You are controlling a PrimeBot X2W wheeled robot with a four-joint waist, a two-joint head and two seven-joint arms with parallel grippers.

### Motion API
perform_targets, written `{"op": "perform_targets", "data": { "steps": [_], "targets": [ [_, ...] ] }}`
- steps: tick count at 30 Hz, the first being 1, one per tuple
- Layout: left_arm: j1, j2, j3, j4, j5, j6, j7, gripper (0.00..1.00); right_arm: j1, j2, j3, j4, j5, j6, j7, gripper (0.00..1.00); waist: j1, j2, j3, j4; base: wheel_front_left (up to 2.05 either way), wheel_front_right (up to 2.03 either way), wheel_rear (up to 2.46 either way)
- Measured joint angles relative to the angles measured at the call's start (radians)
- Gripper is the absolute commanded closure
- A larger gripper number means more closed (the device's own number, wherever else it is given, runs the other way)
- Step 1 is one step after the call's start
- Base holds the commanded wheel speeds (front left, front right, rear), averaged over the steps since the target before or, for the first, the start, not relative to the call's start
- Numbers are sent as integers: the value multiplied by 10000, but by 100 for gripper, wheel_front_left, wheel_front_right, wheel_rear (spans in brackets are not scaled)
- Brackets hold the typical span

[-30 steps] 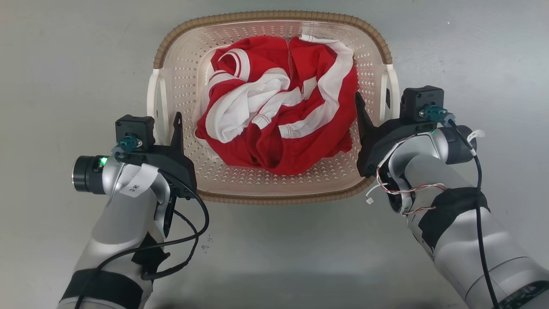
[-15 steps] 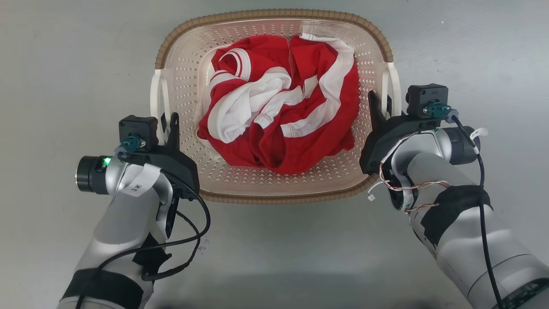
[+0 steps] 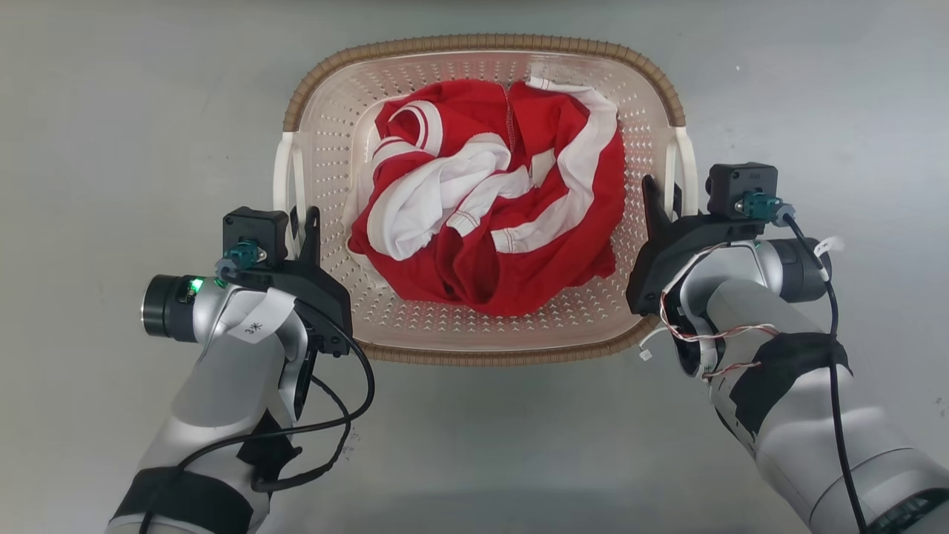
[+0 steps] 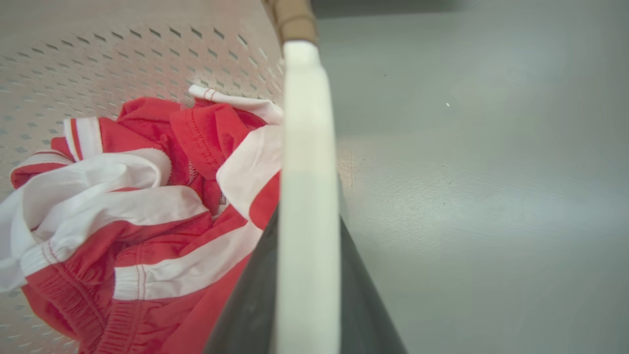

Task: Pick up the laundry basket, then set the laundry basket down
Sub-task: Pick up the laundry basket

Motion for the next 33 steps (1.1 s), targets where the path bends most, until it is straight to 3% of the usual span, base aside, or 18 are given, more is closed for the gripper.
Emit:
{"op": "perform_targets", "data": {
  "steps": [9, 33],
  "targets": [
    [164, 0, -395, 58, -332, 27, 6, 100, 379, 2, 205, 105, 364, -2, -86, 100, 0, 0, -641, -36, 0, 0, 0],
    [2384, 2, -1701, 127, -1482, 63, 445, 100, 2802, 65, 1097, 196, 1375, -2, 92, 100, -3, -1, -3333, 0, 0, 0, 0]
  ]
}}
